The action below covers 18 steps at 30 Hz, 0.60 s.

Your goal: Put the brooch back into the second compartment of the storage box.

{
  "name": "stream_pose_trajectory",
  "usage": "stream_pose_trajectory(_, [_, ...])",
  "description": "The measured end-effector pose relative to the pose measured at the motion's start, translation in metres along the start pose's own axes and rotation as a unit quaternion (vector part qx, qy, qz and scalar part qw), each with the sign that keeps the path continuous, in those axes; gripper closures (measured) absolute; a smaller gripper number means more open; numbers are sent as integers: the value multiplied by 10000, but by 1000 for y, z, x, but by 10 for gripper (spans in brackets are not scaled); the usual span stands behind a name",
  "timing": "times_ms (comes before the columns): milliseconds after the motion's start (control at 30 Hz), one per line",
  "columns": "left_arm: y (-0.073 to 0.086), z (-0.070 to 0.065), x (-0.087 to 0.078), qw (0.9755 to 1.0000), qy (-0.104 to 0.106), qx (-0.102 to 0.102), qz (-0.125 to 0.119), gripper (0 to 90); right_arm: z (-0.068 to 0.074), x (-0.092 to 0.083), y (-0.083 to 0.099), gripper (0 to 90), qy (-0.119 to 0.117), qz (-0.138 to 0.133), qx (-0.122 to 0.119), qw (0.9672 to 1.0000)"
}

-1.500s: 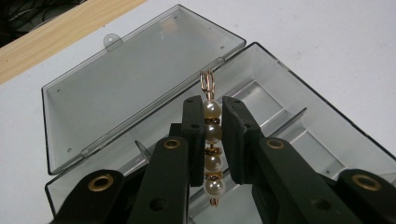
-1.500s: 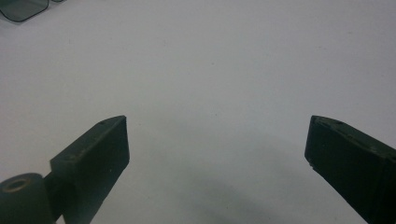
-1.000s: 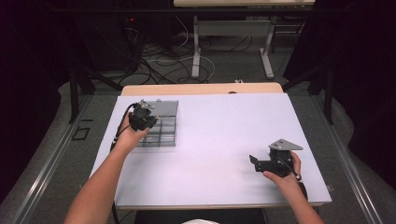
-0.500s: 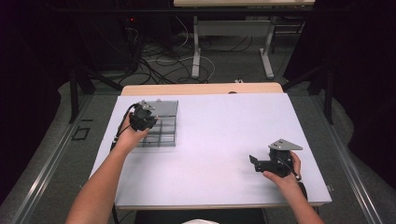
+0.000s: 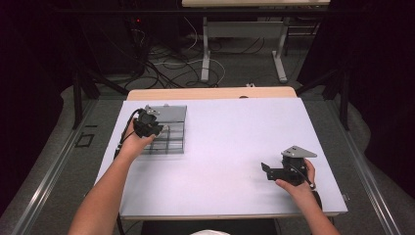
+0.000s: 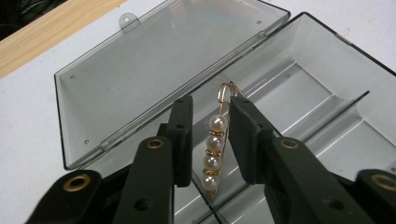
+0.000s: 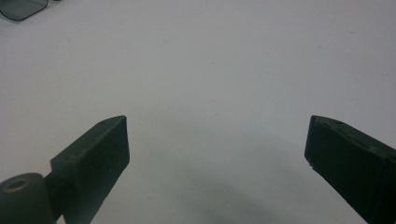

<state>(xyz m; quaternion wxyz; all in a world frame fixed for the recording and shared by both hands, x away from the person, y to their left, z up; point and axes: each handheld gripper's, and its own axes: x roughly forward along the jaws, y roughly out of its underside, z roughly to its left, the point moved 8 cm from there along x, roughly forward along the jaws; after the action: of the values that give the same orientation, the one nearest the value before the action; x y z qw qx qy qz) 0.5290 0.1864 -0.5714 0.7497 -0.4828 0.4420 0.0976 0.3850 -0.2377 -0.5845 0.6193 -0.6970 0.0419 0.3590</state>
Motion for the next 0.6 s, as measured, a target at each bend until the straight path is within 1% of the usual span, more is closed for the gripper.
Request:
stream_pose_trajectory(33, [0, 1, -1, 10000, -7, -21, -8, 685, 0, 0, 0, 61, 2, -4, -4, 10000])
stream_pose_trajectory(67, [-1, 1, -2, 10000, 29, -64, -32, 668, 0, 0, 0, 61, -7, 1, 6, 10000])
stream_pose_trajectory(100, [-1, 2, -3, 9999, -7, -67, -76, 657, 0, 1, 0, 61, -21, -3, 2, 10000])
stream_pose_trajectory(200, [-2, 4, -6, 9998, -24, -147, -113, 636, 0, 0, 0, 61, -4, 4, -4, 10000])
stream_pose_trajectory(233, [-1, 4, -8, 9998, -1, -166, -57, 623, 0, 0, 0, 61, -5, 0, 0, 10000])
stream_pose_trajectory(267, [-2, 4, -8, 9997, -20, -198, -123, 616, 0, -1, 0, 61, -3, -9, -20, 10000])
stream_pose_trajectory(333, [-1, 4, -10, 9997, -20, -224, -106, 600, 0, -1, 0, 61, 0, -2, 0, 10000])
stream_pose_trajectory(433, [-1, 4, -13, 9994, -7, -303, -142, 575, 0, -1, 0, 61, -6, 4, -14, 10000])
stream_pose_trajectory(533, [-1, 6, -17, 9991, -51, -387, -181, 549, 1, -1, 0, 61, -18, 2, 1, 10000])
stream_pose_trajectory(567, [-1, 7, -19, 9990, -40, -409, -194, 535, 0, -1, 0, 61, -1, 5, -6, 10000])
stream_pose_trajectory(600, [-2, 7, -21, 9987, -79, -446, -217, 517, 0, -1, 0, 61, 29, -15, 11, 10000])
